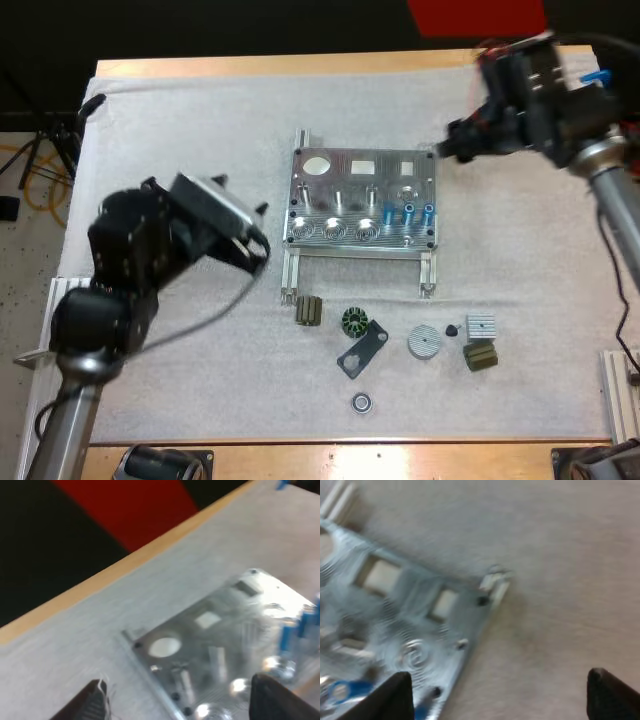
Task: Load cells from left to right
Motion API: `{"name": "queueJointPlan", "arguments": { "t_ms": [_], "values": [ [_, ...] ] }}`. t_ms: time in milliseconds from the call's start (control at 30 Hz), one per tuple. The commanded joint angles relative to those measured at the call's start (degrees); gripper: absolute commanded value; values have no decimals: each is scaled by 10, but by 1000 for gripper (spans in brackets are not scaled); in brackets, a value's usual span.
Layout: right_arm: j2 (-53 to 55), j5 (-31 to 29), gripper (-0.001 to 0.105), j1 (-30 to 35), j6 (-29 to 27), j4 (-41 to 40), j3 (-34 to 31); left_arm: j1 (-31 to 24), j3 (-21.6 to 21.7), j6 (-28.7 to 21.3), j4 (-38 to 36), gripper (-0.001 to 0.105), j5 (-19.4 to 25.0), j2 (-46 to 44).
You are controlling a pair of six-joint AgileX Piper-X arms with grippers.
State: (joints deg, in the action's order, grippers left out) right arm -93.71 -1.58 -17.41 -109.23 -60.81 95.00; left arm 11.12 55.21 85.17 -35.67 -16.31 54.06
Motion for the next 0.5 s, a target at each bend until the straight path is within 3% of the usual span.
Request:
{"name": "queueJointPlan", "arguments": {
  "t_ms": [0,267,467],
  "values": [
    [18,6,69,29,-1,4,2,-24,0,20,24,59,-10,8],
    [86,24,69,168,0,6,-25,-158,0,29,20,59,-29,1],
    [182,24,69,218,-3,11,-96,-174,0,29,-21,59,-42,-60]
  ]
}}
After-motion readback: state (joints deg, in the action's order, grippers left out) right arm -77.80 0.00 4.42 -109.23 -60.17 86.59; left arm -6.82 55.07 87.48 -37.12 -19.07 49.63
